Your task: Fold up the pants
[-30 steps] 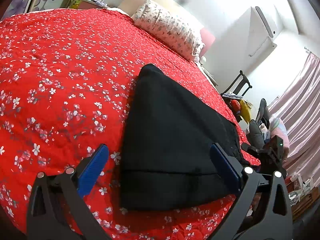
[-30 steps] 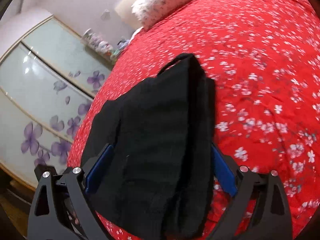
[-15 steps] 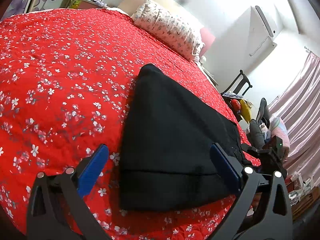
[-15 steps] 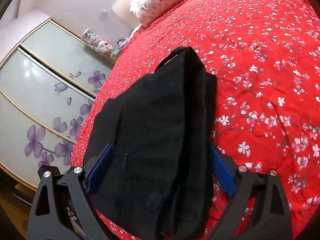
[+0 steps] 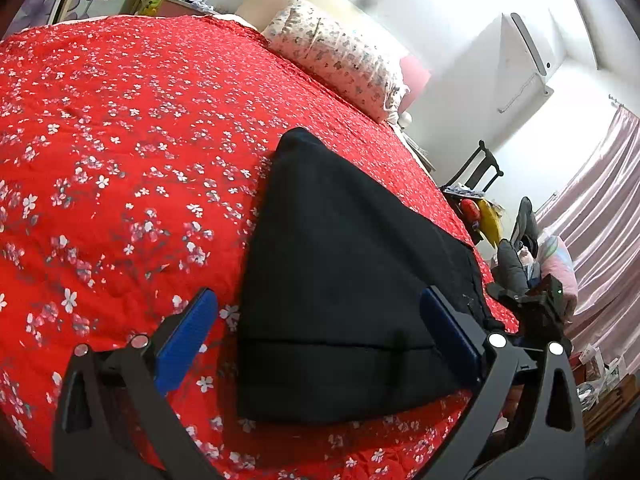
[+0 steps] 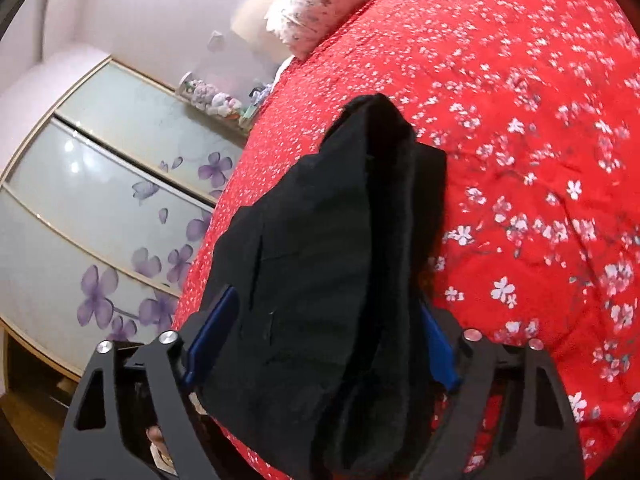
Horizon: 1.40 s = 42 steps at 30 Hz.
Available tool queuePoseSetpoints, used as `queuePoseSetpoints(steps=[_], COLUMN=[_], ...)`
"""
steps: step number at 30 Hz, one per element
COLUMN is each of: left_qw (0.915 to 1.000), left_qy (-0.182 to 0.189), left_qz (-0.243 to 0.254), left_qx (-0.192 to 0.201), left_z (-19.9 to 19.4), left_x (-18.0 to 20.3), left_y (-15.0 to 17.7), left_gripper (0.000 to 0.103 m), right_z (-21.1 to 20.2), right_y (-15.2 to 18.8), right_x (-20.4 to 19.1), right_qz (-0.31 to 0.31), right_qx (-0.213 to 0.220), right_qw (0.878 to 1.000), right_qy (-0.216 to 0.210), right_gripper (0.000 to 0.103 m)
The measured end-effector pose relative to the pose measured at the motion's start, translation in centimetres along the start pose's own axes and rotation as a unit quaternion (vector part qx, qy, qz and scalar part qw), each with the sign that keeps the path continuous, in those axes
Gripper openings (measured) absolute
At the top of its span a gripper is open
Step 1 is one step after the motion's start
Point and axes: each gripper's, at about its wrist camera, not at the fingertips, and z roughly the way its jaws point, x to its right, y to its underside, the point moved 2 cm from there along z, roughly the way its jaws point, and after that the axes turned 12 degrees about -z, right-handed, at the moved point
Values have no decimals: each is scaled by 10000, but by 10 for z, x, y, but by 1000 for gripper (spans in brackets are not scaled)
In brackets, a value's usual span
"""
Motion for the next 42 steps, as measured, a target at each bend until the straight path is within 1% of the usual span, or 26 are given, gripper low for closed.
queuePoseSetpoints(steps=[1,2,3,4,5,7,8,10,12,14,15,17,20,24,26,28,30,32,33,35,37,38,41,42], left_qw=[10000,10000,10000,10000,10000,10000,10000,10000,10000,10000,10000,10000,9998,9983,9981,9971,9960,9950,9947,9929,9891,9869,9814,9798], left_qy=[2,2,-1,-1,2,6,6,-2,-11,-14,-10,13,152,498,555,660,702,618,469,301,155,21,-283,-325], left_qz=[-5,-6,0,0,-7,-22,-28,-16,18,33,23,-13,-160,-294,-263,-368,-527,-618,-629,-665,-689,-652,-511,-475], left_qx=[0,-3,-2,-2,-1,3,4,6,-1,-3,-3,-9,-27,46,112,110,-141,-477,-659,-938,-1290,-1474,-1831,-1916], left_z=[0,0,0,-1,0,-1,-1,-1,-1,-1,-1,-2,-4,-14,-19,-18,-6,13,25,42,60,70,90,95], left_x=[0,0,0,0,0,0,-1,-1,-1,-1,-1,-2,-4,-1,3,6,8,10,10,10,10,11,10,10], left_y=[0,0,0,0,0,0,0,0,0,0,0,0,-2,-20,-33,-50,-63,-74,-80,-85,-87,-87,-87,-85], left_gripper=[101,101,101,101,101,101,101,101,101,101,101,101,101,101,101,101,101,101,101,100,100,100,100,100], right_z=[0,-1,-3,-6,-10,-17,-16,-12,-10,-9,-10,-13,-19,-19,-18,-16,-15,-15,-15,-14,-15,-15,-15,-14], right_y=[1,2,3,4,4,4,5,5,4,5,5,5,3,1,0,-1,-1,-1,0,0,1,1,0,1], right_x=[1,2,3,4,3,4,5,12,14,15,13,3,-15,-36,-35,-33,-34,-33,-33,-30,-27,-26,-24,-24], right_qz=[12,19,42,65,16,-126,-133,2,154,164,95,-130,-505,-1050,-1020,-962,-971,-980,-974,-954,-942,-926,-907,-905], right_qx=[11,31,59,108,190,280,242,128,118,131,146,222,433,510,502,488,480,464,456,430,405,392,371,367], right_qw=[10000,10000,10000,9999,9998,9994,9996,9999,9998,9998,9998,9996,9977,9931,9934,9940,9939,9939,9940,9943,9945,9947,9949,9950], right_qy=[18,38,25,-10,-72,-133,-39,111,45,40,82,76,-137,-149,-160,-189,-200,-211,-212,-214,-209,-212,-218,-218], right_gripper=[74,65,61,53,50,49,49,50,50,49,48,42,40,39,39,39,39,39,39,39,39,39,39,39])
